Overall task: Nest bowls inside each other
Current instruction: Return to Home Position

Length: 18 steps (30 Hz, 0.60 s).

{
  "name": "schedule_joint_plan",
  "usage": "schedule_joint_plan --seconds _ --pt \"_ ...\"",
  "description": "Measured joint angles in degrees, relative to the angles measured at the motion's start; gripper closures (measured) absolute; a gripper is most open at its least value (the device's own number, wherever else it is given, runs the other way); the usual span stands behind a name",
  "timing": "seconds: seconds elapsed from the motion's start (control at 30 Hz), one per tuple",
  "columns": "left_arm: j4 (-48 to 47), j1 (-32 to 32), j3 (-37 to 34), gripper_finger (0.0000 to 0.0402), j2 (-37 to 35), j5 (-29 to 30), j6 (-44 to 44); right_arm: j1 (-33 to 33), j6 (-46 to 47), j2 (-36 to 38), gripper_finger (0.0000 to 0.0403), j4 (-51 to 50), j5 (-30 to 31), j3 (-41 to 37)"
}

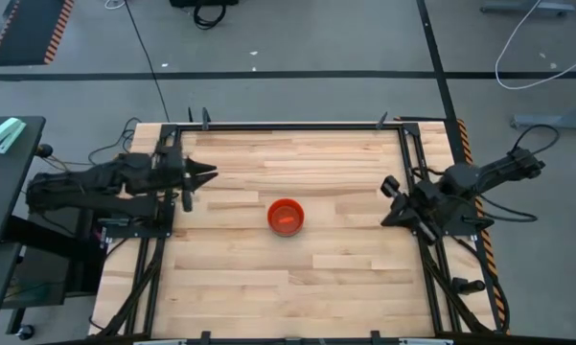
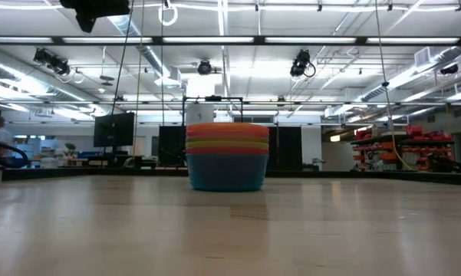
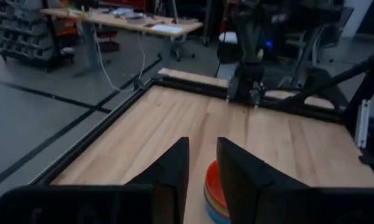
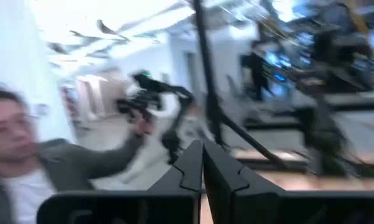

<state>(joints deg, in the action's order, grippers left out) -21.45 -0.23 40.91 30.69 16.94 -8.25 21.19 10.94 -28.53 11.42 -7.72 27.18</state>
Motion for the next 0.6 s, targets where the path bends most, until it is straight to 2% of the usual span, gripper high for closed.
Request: schedule_joint_plan --seconds 0.1,0.33,0.53,0.6 --pt "-0.16 0.0 -0.18 0.0316 -2.06 -0.3 1.41 0.0 1.38 1.2 0.0384 3.65 -1.15 -3.8" --pt "-1.08 0.0 -0.15 0.0321 -4.14 -0.3 1.03 -0.57 3.02 7.75 0.0384 6.53 0.39 -9.12" --pt "6.82 0.0 -7.77 0.0313 -5.94 -1.17 -0.93 -0.57 2.93 16.02 0.0384 6.15 0.39 -11.35" --pt "7.99 -0.02 -8.24 0.0311 -6.8 -1.32 -0.05 -0.57 2.92 18.58 0.0384 5.28 0.39 -11.35"
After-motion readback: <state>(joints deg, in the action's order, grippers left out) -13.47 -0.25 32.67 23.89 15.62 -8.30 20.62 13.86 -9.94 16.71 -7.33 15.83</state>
